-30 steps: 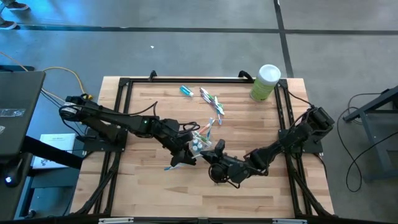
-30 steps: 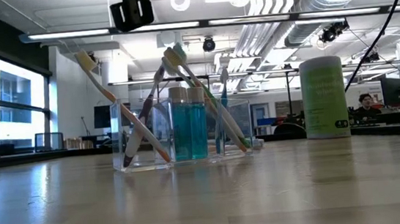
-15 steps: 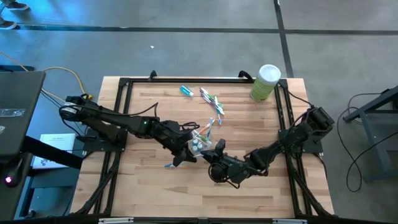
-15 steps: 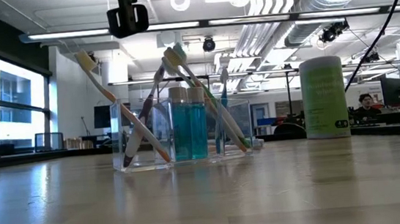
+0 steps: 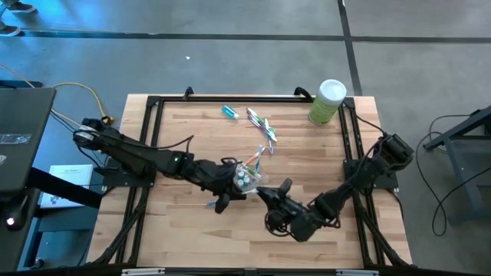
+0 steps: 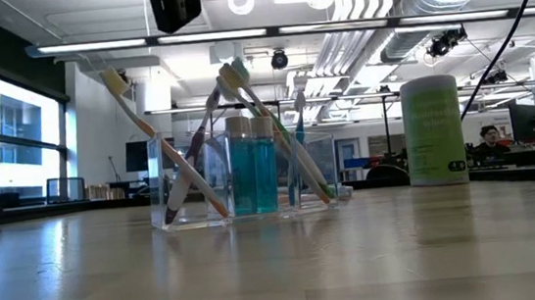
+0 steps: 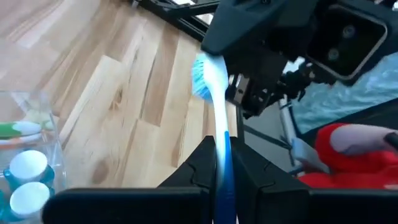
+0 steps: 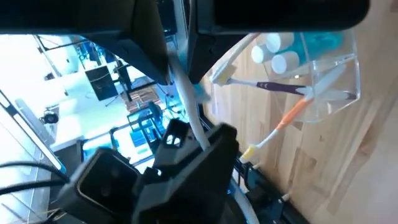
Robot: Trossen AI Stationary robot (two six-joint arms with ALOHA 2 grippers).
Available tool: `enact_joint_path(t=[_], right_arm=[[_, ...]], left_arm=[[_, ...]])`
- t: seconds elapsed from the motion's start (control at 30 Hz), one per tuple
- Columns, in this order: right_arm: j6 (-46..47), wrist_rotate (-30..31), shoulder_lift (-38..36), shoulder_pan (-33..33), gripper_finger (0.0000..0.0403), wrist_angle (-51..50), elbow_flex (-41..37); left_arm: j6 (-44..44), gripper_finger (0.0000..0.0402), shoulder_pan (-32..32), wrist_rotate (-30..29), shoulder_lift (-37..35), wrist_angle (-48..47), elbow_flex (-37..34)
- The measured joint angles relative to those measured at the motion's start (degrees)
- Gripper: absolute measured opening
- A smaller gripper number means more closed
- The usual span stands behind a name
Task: Pick & Place toothbrushing station
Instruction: Put the blue toothbrush into the transparent organizer
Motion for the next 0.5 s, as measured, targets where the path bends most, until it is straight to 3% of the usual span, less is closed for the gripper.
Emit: enact_joint_path(t=[0.13,0.3,0.4,0.5], right_arm=[[0.2,4.3,-0.2,1.9,0.0045,-0.3,0.0],[0.2,17.5,-0.2,3.4,0.0045,-0.9,0.0],[0.7,20.7,-0.2,4.0,0.0045,-0.9,0.0],[4.5,21.3,-0.2,4.6,0.0045,-1.6,0.0]], left_arm=[[0.5,0.0019,-2.0,-1.2,0.2,-2.7,-0.5],[2.1,0.0015,-4.8,-8.5,0.0,-3.4,-0.4],[5.8,0.0013,-7.4,-16.7,0.1,-2.2,-0.4],[8.6,0.0013,-11.1,-31.0,0.1,0.0,-1.5]])
